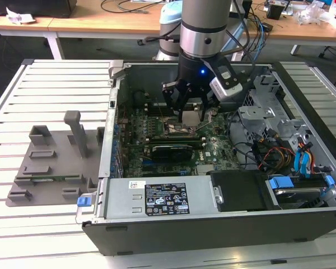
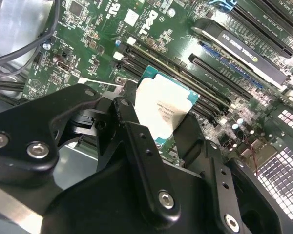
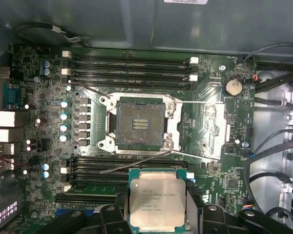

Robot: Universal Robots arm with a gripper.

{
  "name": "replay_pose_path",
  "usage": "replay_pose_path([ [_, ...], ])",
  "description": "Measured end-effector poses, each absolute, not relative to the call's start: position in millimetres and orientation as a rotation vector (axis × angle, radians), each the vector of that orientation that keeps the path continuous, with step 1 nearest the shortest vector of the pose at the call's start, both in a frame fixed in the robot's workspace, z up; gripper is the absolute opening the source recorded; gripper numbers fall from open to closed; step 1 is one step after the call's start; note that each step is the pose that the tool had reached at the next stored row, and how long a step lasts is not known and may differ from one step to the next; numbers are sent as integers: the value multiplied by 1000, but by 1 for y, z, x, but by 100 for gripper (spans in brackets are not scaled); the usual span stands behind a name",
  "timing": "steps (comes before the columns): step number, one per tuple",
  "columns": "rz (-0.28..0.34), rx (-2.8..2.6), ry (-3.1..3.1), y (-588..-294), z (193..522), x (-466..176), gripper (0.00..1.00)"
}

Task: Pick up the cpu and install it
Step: 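Pick up the cpu and move it towards the insertion slot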

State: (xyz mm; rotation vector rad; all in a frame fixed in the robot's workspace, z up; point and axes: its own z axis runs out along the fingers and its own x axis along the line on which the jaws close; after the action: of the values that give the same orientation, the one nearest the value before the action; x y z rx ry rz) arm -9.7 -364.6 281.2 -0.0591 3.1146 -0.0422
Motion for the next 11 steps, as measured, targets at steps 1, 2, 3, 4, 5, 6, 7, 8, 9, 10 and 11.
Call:
replay_pose_path([
  [1,-42,-59,3115,-365,280,-10,55],
  [2,-42,-59,3115,-365,279,-10,55],
  [3,-42,-59,3115,-365,277,-10,55],
  [4,-42,-59,3115,-365,276,-10,55],
  [5,-42,-59,3115,-365,276,-10,55],
  [6,-42,-59,3115,-365,275,-10,55],
  [7,-42,-59,3115,-365,274,-10,55],
  [8,-42,-59,3115,-365,273,-10,55],
  [9,-42,-59,3115,-365,271,-10,55],
  [10,-42,-59,3115,-365,270,-10,55],
  [11,-42,-59,3115,-365,269,-10,55],
])
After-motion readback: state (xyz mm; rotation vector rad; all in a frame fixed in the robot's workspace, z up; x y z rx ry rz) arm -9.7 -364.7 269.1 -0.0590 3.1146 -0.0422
